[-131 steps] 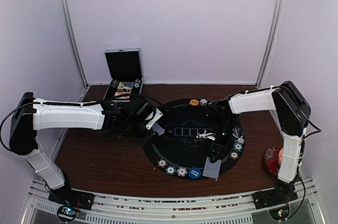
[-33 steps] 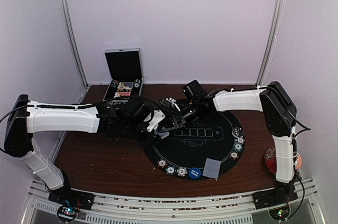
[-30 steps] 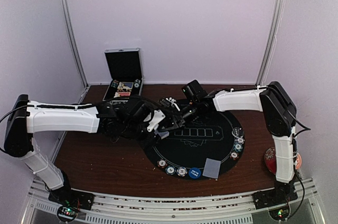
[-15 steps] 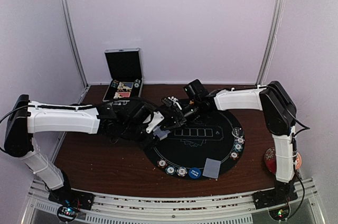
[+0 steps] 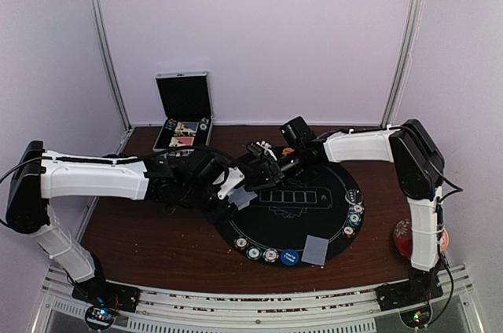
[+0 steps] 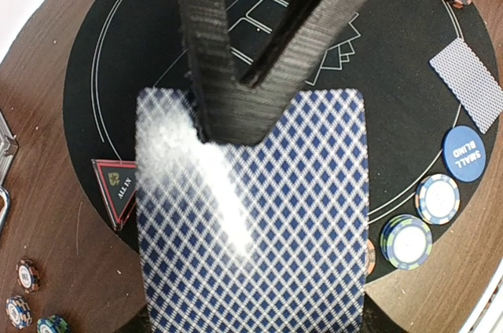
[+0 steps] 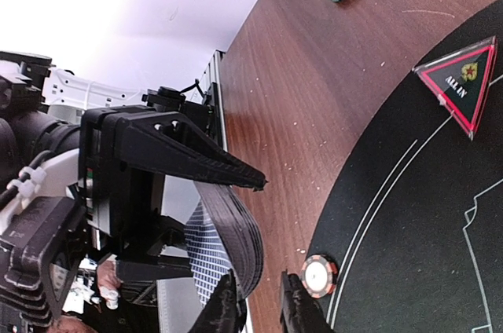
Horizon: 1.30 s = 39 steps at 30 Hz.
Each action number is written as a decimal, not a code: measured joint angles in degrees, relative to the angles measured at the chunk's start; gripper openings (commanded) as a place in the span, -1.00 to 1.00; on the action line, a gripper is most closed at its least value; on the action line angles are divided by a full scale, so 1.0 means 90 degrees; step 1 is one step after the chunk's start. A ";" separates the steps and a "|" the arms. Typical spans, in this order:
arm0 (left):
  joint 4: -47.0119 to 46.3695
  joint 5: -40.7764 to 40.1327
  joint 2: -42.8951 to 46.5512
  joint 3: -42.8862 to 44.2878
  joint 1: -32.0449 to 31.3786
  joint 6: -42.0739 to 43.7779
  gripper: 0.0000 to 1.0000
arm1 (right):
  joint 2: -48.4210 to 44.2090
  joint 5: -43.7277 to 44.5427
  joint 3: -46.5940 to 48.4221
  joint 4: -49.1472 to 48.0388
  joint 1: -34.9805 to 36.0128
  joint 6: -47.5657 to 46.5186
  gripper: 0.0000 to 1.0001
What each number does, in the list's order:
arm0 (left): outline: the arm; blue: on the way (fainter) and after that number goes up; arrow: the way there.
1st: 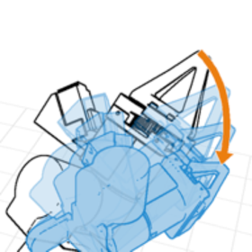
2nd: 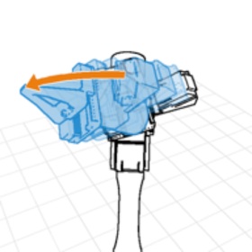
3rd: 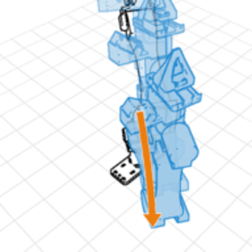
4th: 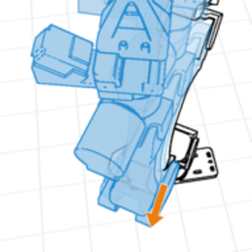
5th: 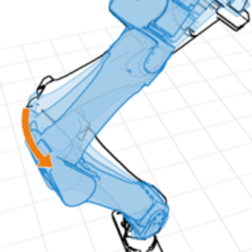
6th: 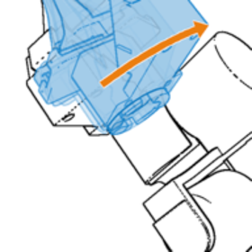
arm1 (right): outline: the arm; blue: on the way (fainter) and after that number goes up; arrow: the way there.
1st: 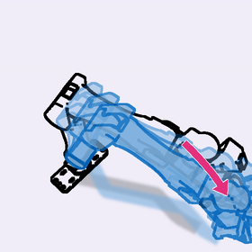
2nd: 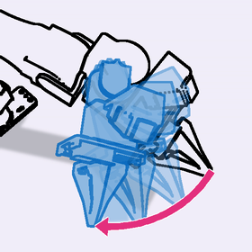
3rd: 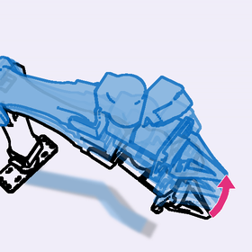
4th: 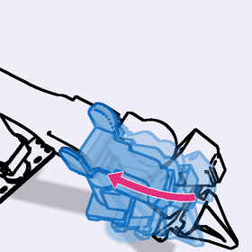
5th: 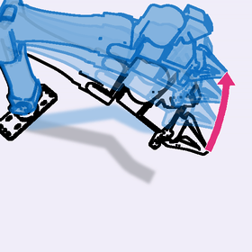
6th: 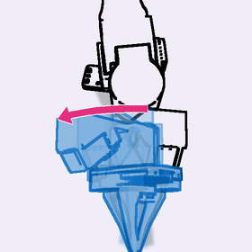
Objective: Distribute texas hold em gaming equipment
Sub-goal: Pick up the poker card from the face-down deck piles, then distribute the poker card in the dealer area.
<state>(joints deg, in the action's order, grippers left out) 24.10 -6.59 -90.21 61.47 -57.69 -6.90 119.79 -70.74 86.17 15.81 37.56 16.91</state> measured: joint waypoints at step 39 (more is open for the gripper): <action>-0.0053 0.0019 0.0002 0.0000 -0.0063 0.0044 0.19 | -0.0357 -0.0068 0.0437 0.3179 -0.2263 -0.2841 -1.00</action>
<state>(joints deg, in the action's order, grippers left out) 23.62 -6.42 -90.19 61.47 -58.26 -6.50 116.57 -71.35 90.11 44.42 17.19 -8.67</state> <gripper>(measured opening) 0.601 0.007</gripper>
